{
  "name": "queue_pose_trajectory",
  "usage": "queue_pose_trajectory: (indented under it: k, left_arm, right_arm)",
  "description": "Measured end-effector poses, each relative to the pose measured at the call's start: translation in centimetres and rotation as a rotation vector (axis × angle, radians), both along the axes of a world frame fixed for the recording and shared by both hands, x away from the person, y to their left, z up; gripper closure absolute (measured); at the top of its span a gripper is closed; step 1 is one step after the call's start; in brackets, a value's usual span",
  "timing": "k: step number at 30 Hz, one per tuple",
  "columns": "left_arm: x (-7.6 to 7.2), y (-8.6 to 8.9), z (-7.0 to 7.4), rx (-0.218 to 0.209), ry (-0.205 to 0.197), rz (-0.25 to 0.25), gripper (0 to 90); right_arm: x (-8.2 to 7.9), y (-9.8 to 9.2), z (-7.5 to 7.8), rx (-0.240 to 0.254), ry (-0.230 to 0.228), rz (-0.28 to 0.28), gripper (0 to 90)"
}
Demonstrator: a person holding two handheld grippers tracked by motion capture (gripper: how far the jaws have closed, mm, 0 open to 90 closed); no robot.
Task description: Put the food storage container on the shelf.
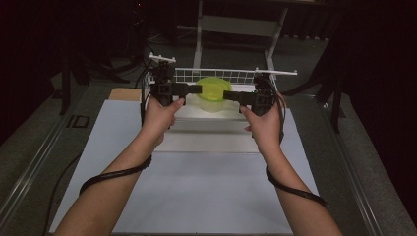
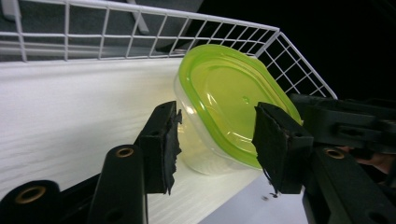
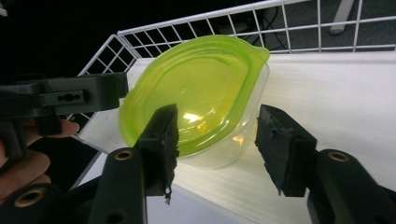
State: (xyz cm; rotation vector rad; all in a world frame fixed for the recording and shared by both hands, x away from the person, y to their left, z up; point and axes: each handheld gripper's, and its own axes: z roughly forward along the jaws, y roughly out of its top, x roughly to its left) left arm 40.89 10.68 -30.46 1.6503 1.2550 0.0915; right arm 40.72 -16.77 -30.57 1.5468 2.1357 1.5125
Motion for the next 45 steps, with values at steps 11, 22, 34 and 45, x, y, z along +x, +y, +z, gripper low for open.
queue_pose_trajectory:
  k: [11,22,34,45]
  left_arm:
    - [-4.0,0.6,-0.3,-0.026,-0.230,-0.116,18.7]
    - [-9.5,0.7,-4.7,0.041,-0.407,-0.116,2.0]
    - [-12.2,1.3,-7.2,0.002,-0.434,-0.129,2.0]
    - [-13.9,1.6,-7.7,-0.049,-0.490,-0.185,2.0]
  right_arm:
    - [-2.7,-0.6,0.1,-0.008,-0.125,0.051,52.3]
    - [-3.9,0.2,-2.2,-0.101,-0.120,0.059,89.9]
    - [-1.5,2.0,-3.4,-0.108,-0.077,0.042,89.7]
    - [-5.0,1.2,-3.4,-0.078,-0.149,0.092,58.0]
